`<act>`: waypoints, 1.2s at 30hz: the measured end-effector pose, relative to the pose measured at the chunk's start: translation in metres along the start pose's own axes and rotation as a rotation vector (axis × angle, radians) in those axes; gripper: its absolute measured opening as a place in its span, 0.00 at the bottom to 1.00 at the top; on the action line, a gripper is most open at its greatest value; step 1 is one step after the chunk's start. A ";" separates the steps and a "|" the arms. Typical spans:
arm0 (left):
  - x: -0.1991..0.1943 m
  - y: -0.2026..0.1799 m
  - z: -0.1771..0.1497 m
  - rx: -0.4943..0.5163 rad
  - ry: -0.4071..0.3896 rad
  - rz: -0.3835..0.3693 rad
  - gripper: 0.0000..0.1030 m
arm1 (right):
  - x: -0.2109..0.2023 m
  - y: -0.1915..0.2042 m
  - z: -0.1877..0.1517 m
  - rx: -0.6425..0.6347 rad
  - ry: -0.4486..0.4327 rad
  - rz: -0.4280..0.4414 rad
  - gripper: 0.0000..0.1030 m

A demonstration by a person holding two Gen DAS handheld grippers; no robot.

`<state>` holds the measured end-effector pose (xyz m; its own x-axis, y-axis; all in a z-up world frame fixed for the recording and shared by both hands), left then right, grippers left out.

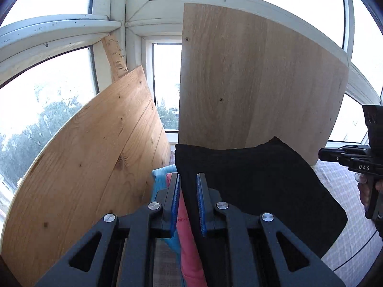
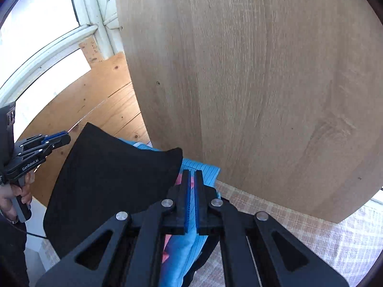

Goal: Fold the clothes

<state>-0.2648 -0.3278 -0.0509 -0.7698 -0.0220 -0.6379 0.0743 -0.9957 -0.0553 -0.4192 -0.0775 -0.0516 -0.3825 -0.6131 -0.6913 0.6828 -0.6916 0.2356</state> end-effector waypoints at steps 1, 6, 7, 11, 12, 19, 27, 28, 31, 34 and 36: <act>-0.010 -0.009 -0.010 0.013 0.008 -0.038 0.14 | -0.014 0.003 -0.013 -0.013 -0.003 0.041 0.07; -0.011 -0.040 -0.041 0.038 0.127 -0.104 0.14 | -0.056 0.022 -0.081 -0.069 0.067 0.155 0.11; -0.004 -0.039 -0.046 0.035 0.149 -0.095 0.14 | -0.059 0.026 -0.088 -0.050 0.072 0.199 0.11; 0.023 -0.035 -0.062 0.032 0.220 -0.036 0.16 | -0.050 0.040 -0.106 -0.087 0.096 0.170 0.11; 0.027 -0.034 -0.064 0.026 0.227 -0.039 0.16 | -0.043 0.038 -0.110 -0.096 0.126 0.117 0.11; -0.012 -0.049 -0.052 0.021 0.117 0.002 0.25 | -0.070 0.020 -0.124 0.000 0.090 -0.053 0.16; -0.090 -0.112 -0.086 0.016 0.027 0.020 0.76 | -0.122 0.065 -0.149 -0.014 -0.008 -0.156 0.78; -0.098 -0.118 -0.091 0.009 0.019 0.024 0.77 | -0.128 0.071 -0.154 -0.009 -0.022 -0.156 0.78; -0.117 -0.125 -0.100 -0.045 -0.012 0.049 0.82 | -0.140 0.083 -0.165 0.010 -0.035 -0.174 0.85; -0.135 -0.127 -0.108 -0.082 -0.032 0.052 0.95 | -0.150 0.096 -0.175 -0.012 -0.044 -0.210 0.88; -0.149 -0.131 -0.116 -0.088 -0.050 0.063 0.99 | -0.157 0.105 -0.179 -0.030 -0.059 -0.223 0.91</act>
<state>-0.0865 -0.1838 -0.0375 -0.7926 -0.0912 -0.6028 0.1774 -0.9805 -0.0850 -0.1757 0.0151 -0.0407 -0.5611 -0.4682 -0.6826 0.5951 -0.8013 0.0605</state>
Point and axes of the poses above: each gripper's, at about its wrist camera, not at the fingertips, and x roughly the way its jaws point, y to its left, z to its top, the point moved 1 cm from there along x, roughly the way its jaws point, and after that the axes turned 3 degrees about x, right-handed, at the moved point
